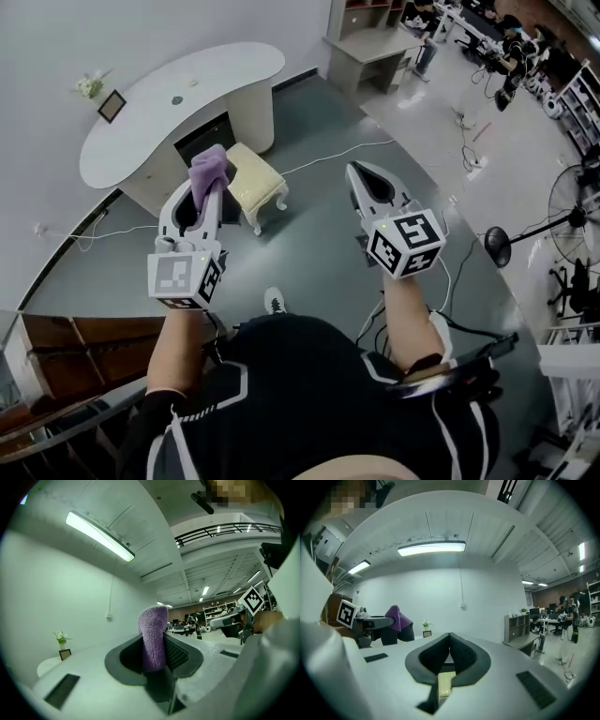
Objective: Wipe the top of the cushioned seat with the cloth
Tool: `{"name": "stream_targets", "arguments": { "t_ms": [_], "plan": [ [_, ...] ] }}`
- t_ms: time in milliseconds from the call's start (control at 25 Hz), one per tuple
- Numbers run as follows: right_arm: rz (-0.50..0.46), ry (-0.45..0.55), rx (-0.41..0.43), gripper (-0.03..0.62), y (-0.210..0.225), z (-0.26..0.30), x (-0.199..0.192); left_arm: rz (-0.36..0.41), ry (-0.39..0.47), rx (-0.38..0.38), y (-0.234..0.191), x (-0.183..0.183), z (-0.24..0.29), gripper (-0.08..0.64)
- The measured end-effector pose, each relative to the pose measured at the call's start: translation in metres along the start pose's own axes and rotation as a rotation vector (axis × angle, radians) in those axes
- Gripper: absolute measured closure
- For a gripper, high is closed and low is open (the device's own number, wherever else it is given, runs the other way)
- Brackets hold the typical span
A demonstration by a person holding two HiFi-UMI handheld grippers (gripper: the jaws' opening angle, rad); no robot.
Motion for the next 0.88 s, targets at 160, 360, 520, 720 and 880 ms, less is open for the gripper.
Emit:
{"name": "stream_targets", "arguments": {
  "t_ms": [160, 360, 520, 720, 880],
  "plan": [
    [-0.035, -0.042, -0.011, 0.588, 0.003, 0.057, 0.001, -0.033, -0.006, 0.037, -0.043, -0.017, 0.029, 0.466],
    [-0.017, -0.034, 0.012, 0.588, 0.006, 0.112, 0.008, -0.052, -0.008, 0.068, -0.088, -0.036, 0.047, 0.466],
    [-0.036, -0.055, 0.037, 0.588, -0.002, 0.145, 0.004, -0.077, -0.016, 0.074, -0.118, -0.053, 0.06, 0.466],
    [-0.041, -0.064, 0.049, 0.588, -0.005, 0.177, 0.006, -0.097, -0.028, 0.075, -0.138, -0.067, 0.074, 0.466],
    [-0.053, -0.06, 0.066, 0.588, 0.006, 0.195, 0.017, -0.087, -0.023, 0.054, -0.14, -0.066, 0.09, 0.466]
  ]
}}
Point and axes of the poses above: the fingertips, and each gripper's own axes: z forward along the fingers, y to its right, x out of its top, the point moved 8 cm from there along -z, backward along the fingers, and after that the axes turned 7 degrees about z, right-handed, at the moved point
